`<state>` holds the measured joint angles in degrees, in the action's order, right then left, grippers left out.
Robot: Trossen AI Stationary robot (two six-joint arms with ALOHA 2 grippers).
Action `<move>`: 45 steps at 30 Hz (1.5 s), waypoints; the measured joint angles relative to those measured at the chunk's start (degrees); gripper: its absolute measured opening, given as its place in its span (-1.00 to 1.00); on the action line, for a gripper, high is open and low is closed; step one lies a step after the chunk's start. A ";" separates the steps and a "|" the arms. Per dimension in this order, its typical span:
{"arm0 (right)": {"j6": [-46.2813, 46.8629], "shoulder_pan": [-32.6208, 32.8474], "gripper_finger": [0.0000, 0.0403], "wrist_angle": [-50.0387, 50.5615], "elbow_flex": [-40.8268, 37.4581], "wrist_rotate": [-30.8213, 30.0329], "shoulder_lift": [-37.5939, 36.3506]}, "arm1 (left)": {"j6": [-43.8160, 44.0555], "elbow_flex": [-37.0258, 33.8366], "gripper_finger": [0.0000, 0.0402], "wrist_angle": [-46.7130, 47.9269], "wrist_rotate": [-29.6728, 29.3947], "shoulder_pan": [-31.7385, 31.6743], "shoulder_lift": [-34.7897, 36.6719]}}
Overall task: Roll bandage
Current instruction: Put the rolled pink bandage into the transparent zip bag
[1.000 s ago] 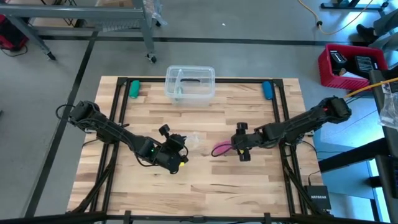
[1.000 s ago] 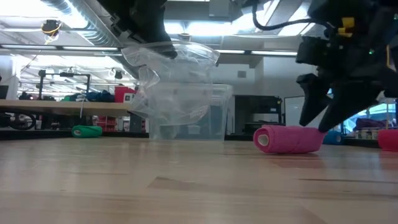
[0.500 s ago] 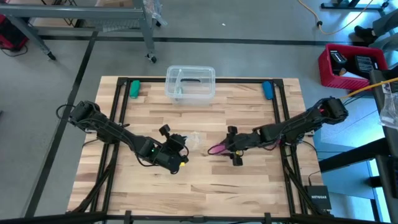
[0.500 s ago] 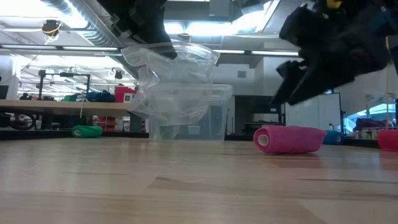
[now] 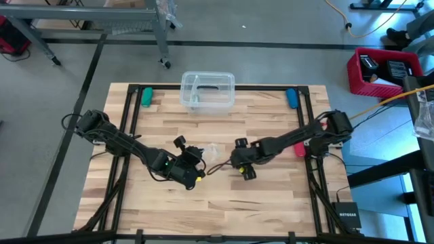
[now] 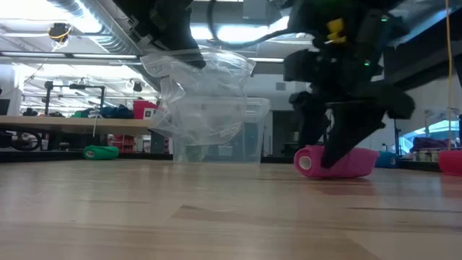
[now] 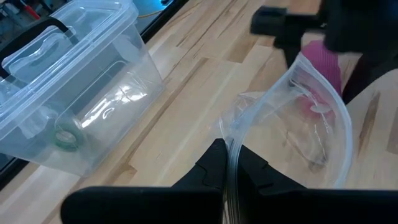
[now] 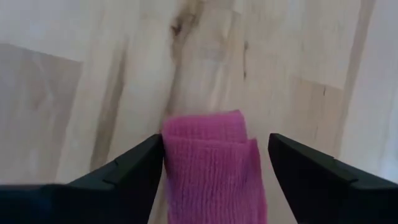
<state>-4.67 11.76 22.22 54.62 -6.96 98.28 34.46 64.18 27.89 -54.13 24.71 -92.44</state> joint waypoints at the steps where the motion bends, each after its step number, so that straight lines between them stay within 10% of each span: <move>1: -0.15 -0.30 0.45 1.14 1.04 0.08 0.69 | 0.00 0.00 -0.99 -0.05 0.00 0.00 0.00; 16: 0.12 -0.93 0.15 7.63 5.94 3.60 7.25 | 0.07 0.00 -0.99 0.03 0.50 0.00 0.00; 27: 2.71 3.32 -0.42 9.59 5.71 4.29 -8.74 | 0.05 0.00 -0.99 -0.04 1.07 0.00 0.00; 35: -5.23 8.14 -0.38 -18.40 5.69 2.49 -18.71 | -2.01 -0.01 -0.99 -3.10 2.10 0.72 0.00; 45: -20.07 9.19 -0.39 -47.35 5.58 3.04 -9.22 | -12.00 -0.02 -0.99 -15.57 2.23 3.24 0.00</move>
<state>-24.74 20.95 -25.13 60.20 -3.92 89.06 22.45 64.16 12.32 -51.90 27.95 -92.44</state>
